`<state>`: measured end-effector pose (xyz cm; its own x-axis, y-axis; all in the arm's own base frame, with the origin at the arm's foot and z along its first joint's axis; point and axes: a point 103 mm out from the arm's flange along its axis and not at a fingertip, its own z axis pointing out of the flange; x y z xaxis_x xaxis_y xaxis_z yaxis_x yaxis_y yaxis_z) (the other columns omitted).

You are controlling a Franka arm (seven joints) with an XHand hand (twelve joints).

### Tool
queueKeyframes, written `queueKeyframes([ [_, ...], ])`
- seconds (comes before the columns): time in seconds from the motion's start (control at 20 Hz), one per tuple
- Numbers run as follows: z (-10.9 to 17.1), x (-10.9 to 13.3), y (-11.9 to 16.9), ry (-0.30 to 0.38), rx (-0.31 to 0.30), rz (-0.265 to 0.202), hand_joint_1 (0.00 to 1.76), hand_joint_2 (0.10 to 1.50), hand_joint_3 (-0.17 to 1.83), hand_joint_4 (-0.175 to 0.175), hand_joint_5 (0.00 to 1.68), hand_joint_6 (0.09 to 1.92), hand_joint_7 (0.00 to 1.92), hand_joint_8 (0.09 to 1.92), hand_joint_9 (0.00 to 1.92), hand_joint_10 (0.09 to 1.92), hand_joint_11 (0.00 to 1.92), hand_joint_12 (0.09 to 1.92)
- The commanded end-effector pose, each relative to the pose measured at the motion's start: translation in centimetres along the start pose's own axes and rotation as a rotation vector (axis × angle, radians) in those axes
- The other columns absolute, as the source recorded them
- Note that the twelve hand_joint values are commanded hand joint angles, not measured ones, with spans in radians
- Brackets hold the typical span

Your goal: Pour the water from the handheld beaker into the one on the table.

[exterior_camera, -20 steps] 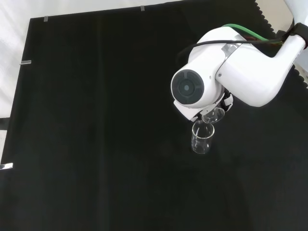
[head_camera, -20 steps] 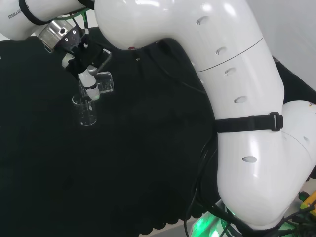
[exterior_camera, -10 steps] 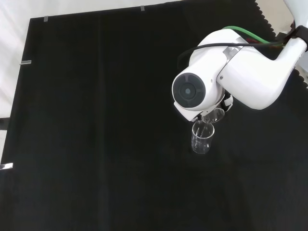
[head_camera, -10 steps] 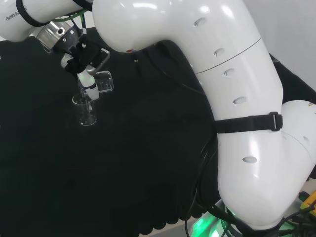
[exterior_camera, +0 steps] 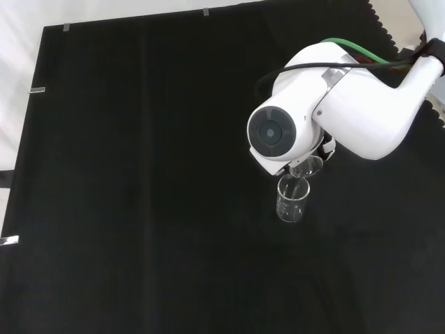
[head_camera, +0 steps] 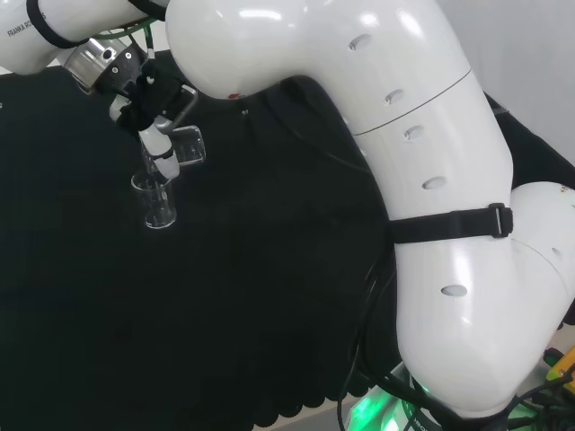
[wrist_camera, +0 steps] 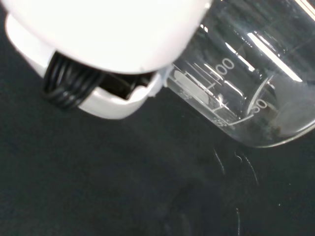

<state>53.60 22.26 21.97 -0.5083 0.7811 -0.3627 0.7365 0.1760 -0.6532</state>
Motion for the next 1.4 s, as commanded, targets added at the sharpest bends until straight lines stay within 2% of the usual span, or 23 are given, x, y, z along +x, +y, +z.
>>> queueKeyframes([
  [0.05,-0.10,-0.09,-0.04,-0.018,0.020,0.006,1.45,0.43,1.03,-0.175,1.20,0.88,1.41,0.60,1.34,0.89,0.92,0.87],
  [0.65,-0.30,0.10,-0.16,-0.033,0.034,0.008,1.45,0.43,1.03,-0.175,1.20,0.88,1.41,0.61,1.34,0.89,0.92,0.87],
  [1.4,-0.19,0.66,-0.25,-0.077,0.042,0.033,1.45,0.43,1.03,-0.175,1.20,0.88,1.41,0.60,1.34,0.89,0.92,0.87],
])
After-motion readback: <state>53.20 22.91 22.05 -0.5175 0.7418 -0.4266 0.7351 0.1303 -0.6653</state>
